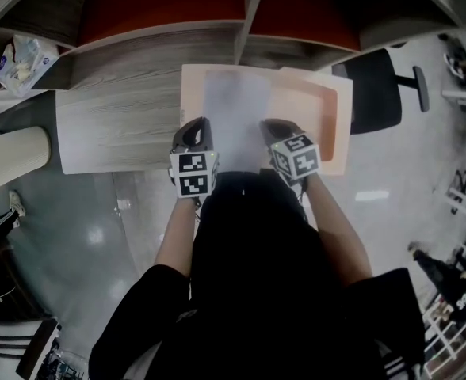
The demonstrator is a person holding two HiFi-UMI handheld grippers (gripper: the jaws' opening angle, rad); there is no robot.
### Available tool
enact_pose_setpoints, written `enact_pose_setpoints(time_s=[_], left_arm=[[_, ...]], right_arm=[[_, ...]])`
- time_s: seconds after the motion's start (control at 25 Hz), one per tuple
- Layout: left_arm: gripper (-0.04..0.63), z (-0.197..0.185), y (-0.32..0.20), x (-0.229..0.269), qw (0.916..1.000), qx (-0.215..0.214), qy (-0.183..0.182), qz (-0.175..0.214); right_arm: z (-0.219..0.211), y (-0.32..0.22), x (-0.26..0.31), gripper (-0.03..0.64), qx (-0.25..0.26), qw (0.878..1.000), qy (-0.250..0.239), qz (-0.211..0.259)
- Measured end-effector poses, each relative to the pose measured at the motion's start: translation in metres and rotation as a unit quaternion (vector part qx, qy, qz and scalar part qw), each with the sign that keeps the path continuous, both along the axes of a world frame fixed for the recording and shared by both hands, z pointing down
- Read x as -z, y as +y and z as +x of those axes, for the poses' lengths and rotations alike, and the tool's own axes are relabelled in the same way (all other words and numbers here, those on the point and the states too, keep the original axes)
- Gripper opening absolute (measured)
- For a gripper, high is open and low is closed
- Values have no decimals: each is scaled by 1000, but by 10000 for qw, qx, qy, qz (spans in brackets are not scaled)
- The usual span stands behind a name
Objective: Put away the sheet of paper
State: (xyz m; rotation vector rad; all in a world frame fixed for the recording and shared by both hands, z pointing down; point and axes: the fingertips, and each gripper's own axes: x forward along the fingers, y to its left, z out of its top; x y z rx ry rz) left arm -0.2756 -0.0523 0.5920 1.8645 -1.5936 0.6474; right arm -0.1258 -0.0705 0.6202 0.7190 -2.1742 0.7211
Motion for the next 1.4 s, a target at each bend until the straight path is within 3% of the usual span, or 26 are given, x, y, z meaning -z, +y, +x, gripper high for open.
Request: enact_pose_setpoints(time_s=[0.84, 1.4], left_arm=[[46, 35, -14, -26, 9993, -6, 14, -376], [46, 46, -18, -40, 9972, 213, 294, -658]], right_arm=[[31, -16, -38, 18, -300, 9983, 73, -502], [45, -19, -57, 18, -530, 9949, 10, -864]])
